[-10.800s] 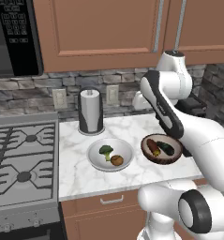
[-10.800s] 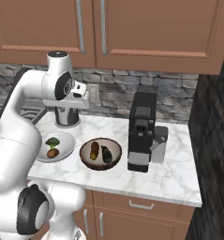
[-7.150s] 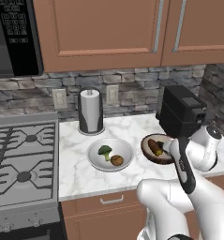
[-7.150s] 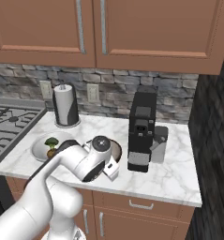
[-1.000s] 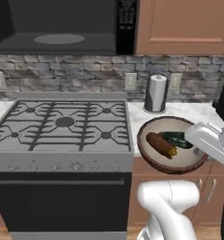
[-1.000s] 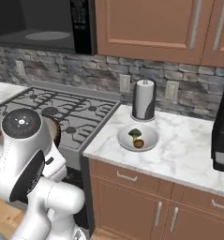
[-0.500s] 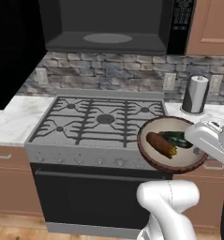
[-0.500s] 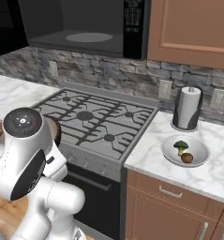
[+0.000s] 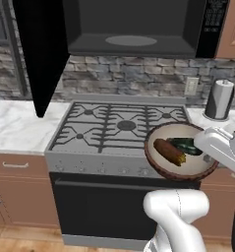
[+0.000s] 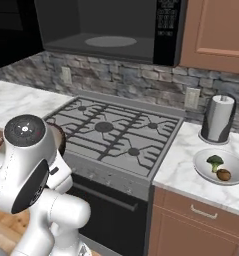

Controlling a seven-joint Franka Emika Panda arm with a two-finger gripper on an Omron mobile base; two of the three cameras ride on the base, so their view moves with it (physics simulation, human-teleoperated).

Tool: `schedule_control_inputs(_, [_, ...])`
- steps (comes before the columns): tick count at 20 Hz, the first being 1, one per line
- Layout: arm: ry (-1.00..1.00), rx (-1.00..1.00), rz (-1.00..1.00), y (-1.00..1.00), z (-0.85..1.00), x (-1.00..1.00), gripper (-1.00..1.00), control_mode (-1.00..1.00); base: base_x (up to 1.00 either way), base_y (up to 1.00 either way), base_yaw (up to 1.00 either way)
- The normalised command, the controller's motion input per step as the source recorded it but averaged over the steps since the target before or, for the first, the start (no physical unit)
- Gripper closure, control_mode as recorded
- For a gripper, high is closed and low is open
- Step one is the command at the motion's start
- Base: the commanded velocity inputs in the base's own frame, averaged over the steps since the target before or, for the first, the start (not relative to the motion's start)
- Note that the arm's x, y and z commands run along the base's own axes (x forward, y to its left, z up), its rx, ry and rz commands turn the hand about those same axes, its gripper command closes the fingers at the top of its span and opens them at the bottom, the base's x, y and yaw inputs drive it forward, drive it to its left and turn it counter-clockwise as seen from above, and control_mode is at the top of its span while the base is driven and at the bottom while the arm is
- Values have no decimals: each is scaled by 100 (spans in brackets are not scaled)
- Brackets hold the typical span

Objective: Place the bowl containing the eggplant and sweet potato in the microwave. Close the microwave door and press the start button to microwave the meal.

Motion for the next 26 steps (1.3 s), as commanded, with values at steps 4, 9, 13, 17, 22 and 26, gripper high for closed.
schedule_control_inputs(4, [0,0,0,0,0,0,100,100,0,35,-9])
schedule_control_inputs(9, [0,0,0,0,0,0,100,100,16,36,-8])
schedule_control_inputs(13, [0,0,0,0,0,0,100,100,37,40,-4])
schedule_control_inputs(17, [0,0,0,0,0,0,100,100,48,19,0])
schedule_control_inputs(22, [0,0,0,0,0,0,100,100,46,0,1])
schedule_control_inputs(26, [0,0,0,0,0,0,100,100,29,0,9])
